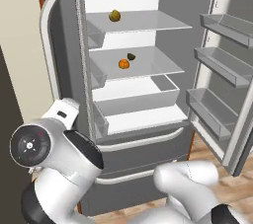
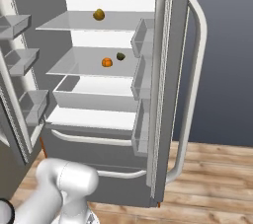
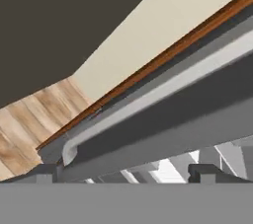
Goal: Place the orange in the correct fridge rack based on whether it is a fruit or vegetable. Finally, close the fridge door.
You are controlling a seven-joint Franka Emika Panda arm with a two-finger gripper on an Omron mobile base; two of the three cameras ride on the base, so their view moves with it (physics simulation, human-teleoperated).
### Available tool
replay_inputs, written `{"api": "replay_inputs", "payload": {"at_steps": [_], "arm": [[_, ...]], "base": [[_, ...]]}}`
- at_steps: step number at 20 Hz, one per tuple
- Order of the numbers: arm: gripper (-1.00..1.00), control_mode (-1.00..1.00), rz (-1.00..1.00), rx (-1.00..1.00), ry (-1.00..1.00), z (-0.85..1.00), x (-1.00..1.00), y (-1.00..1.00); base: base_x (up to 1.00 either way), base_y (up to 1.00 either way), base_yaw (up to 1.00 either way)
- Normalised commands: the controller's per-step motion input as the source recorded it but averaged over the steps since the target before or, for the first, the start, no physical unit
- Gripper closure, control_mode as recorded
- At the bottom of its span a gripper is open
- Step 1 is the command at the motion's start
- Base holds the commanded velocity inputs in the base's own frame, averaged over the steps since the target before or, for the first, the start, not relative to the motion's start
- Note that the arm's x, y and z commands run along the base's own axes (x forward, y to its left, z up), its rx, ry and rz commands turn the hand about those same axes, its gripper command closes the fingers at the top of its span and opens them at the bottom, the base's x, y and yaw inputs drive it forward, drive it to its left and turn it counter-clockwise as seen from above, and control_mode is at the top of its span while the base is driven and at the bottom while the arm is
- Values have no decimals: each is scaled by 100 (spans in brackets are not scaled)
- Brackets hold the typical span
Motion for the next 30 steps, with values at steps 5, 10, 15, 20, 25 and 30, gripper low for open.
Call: {"api": "replay_inputs", "payload": {"at_steps": [5,10,15,20,25,30], "arm": [[-100,-100,0,-24,-16,-20,74,67],[-100,-100,-1,-18,-6,-27,80,28],[-100,-100,-8,-10,0,-22,89,0],[-100,-100,-10,-6,0,-4,44,-23],[-100,-100,-7,0,0,0,0,-87],[-100,-100,-2,0,0,0,35,-99]], "base": [[0,0,0],[0,0,0],[0,0,0],[0,0,0],[0,0,0],[0,0,0]]}}
